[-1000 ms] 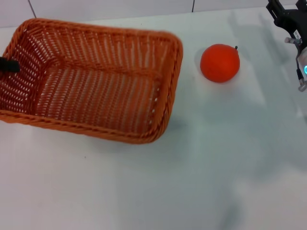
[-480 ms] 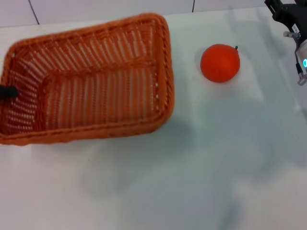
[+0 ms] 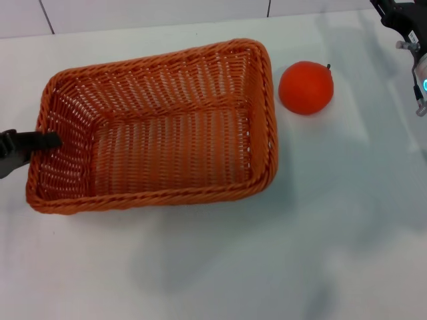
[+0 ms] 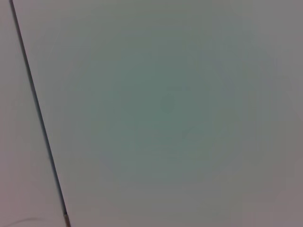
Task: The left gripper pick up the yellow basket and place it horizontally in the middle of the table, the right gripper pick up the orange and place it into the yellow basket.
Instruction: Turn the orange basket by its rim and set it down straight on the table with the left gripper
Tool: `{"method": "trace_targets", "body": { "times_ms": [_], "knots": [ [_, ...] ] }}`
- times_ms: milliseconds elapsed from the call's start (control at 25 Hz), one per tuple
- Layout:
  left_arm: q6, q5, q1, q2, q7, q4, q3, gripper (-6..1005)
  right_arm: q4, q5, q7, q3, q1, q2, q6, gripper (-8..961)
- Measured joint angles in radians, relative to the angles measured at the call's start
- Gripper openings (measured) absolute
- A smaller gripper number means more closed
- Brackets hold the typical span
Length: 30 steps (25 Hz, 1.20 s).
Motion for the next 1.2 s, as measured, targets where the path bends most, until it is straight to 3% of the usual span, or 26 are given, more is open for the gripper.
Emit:
{"method": "trace_targets", "body": {
  "times_ms": [240,800,1200],
  "knots": [
    [-0.034,0.001,0.006,-0.028,-0.005,0.009,0.010,181,0.000,0.000,0.000,0.000,-0.002,0.000,0.003,835],
    [-0.020,-0.006,0.008,-0.032,-0.039,-0.005,0.026,214,-0.004,0.000,-0.001,0.000,-0.002,-0.001,0.005,831],
    [0.032,-0.006,0.028,-0.026,-0.057,0.019,0.028,436,-0.011,0.000,0.000,0.000,0.001,-0.001,0.005,812]
  ]
}}
